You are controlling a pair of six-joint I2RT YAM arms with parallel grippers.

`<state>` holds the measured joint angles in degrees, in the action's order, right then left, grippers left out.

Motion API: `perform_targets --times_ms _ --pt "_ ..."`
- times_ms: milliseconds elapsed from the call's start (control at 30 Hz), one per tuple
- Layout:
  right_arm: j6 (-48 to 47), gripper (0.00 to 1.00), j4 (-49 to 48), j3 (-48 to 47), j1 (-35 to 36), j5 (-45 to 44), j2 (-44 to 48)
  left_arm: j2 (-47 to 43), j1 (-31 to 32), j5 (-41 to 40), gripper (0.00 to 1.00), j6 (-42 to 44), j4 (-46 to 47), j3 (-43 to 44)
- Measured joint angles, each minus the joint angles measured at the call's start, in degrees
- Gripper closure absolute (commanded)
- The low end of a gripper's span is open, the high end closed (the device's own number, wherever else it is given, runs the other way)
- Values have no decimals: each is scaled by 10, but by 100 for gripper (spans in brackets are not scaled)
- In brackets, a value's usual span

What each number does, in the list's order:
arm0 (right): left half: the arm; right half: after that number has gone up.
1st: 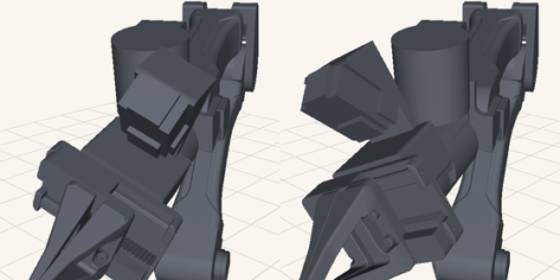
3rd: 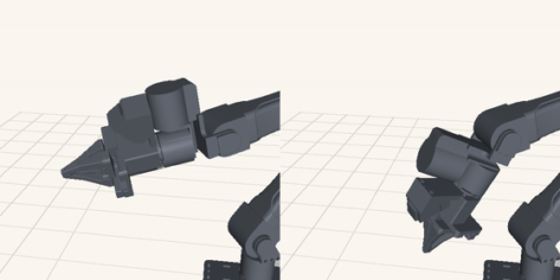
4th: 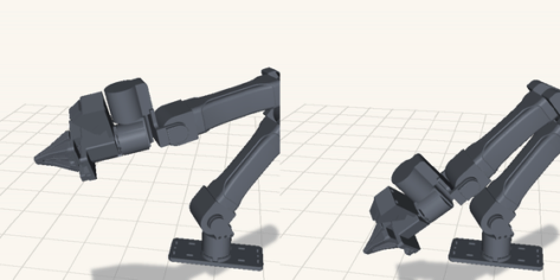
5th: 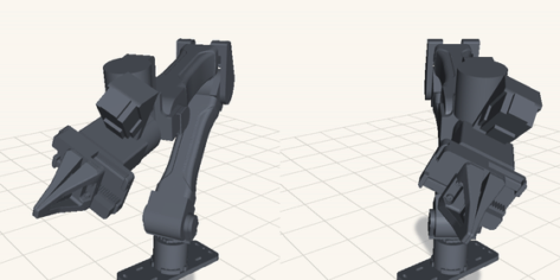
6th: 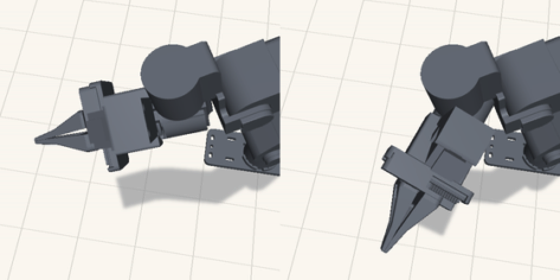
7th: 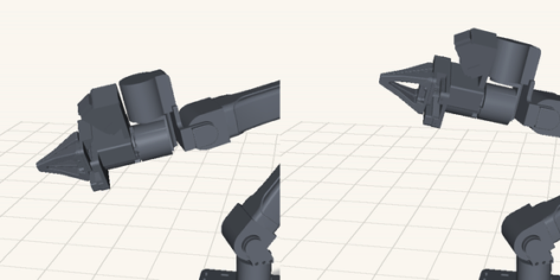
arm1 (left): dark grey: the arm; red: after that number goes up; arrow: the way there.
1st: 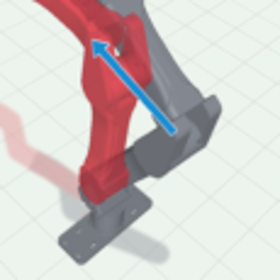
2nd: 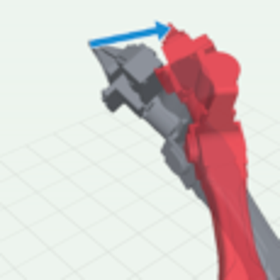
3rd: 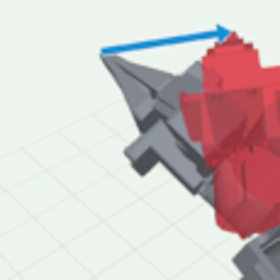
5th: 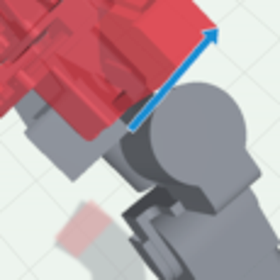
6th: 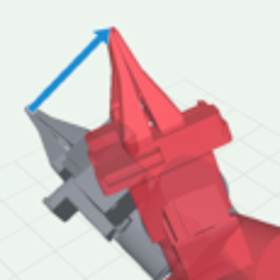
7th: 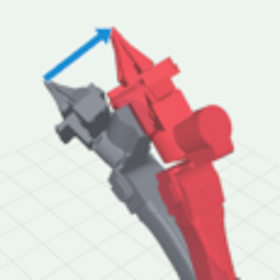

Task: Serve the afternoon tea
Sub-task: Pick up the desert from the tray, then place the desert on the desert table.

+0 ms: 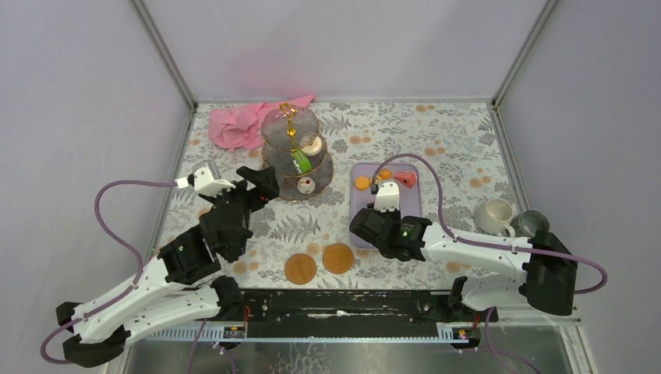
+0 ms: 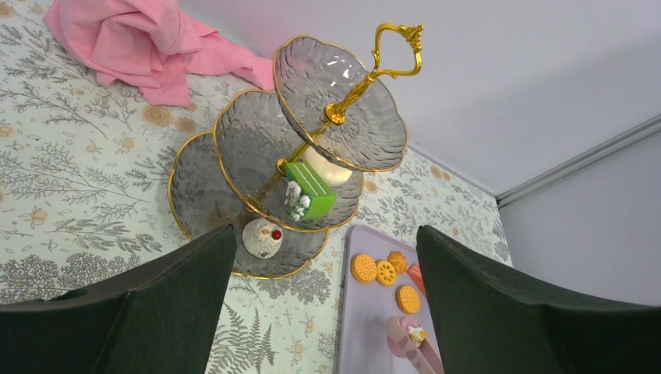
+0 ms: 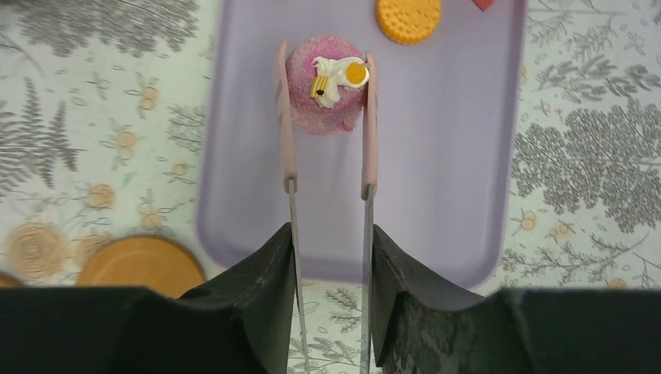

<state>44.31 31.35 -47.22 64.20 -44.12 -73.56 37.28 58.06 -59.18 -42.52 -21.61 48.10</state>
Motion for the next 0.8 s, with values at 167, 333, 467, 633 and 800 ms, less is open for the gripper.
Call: perform_targets --times_ms 167,333,467,633,800 --pt "-22 72 -22 -32 10 1 -5 -6 0 -3 8 0 -6 0" --pt "-59 72 -60 -64 10 3 -38 -10 0 -5 8 -1 -12 0" --pt "-95 72 -99 -89 10 5 -81 -11 0 -8 8 -2 -16 0" --pt "-132 72 -145 -121 6 22 -129 -11 0 -12 8 -2 -19 0" --pt "-157 72 -176 -150 -12 43 -163 -11 0 -13 7 -2 -22 0"
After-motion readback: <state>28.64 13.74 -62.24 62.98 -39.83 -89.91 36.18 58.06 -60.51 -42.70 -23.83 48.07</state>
